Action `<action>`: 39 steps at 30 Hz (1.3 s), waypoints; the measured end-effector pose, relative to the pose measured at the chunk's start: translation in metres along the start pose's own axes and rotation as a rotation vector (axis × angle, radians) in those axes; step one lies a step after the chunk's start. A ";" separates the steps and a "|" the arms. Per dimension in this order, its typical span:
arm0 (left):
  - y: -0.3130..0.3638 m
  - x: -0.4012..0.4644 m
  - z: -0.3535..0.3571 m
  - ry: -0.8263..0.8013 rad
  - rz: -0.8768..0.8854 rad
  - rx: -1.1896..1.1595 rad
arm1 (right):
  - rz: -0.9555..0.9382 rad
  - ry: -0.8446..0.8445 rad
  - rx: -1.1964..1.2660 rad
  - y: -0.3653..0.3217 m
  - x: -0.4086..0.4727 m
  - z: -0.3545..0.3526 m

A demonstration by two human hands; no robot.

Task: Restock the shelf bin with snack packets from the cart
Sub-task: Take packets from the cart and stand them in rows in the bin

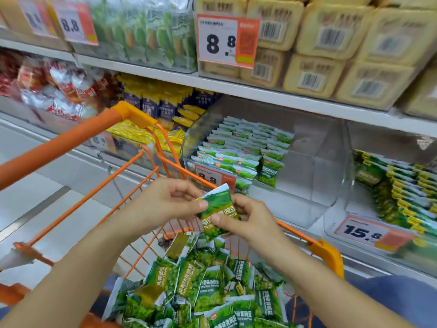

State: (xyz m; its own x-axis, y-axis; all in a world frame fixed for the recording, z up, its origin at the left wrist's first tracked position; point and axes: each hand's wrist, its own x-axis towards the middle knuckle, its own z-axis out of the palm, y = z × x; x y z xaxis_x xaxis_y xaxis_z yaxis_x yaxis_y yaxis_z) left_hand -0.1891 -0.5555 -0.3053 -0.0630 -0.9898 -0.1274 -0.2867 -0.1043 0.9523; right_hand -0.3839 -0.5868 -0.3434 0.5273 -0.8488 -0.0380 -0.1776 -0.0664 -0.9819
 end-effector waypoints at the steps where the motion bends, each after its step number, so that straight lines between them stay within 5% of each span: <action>1: 0.004 0.001 0.003 0.042 0.022 -0.010 | 0.013 -0.011 0.018 -0.003 -0.001 -0.003; 8: 0.043 0.034 0.052 0.173 0.261 0.076 | -0.060 0.098 -0.103 -0.017 -0.017 -0.062; 14: 0.061 0.078 0.127 0.210 0.490 0.436 | -0.061 0.349 -0.259 -0.029 -0.055 -0.149; 20: 0.029 0.122 0.172 0.077 0.300 0.939 | 0.029 0.745 -0.782 -0.021 -0.079 -0.229; 22: 0.016 0.124 0.178 0.028 0.301 1.143 | 0.153 0.748 -0.859 -0.008 -0.063 -0.252; 28: 0.010 0.124 0.179 0.129 0.449 1.137 | 0.464 0.569 -0.966 0.036 0.005 -0.313; 39: 0.008 0.128 0.180 0.129 0.435 1.119 | 0.289 0.637 -1.156 0.078 0.024 -0.336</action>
State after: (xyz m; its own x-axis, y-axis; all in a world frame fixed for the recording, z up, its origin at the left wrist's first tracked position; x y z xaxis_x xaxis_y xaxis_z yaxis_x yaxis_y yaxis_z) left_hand -0.3721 -0.6661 -0.3640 -0.2824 -0.9303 0.2342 -0.9385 0.3184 0.1332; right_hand -0.6642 -0.7885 -0.3587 -0.0655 -0.9802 0.1868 -0.9743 0.0224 -0.2241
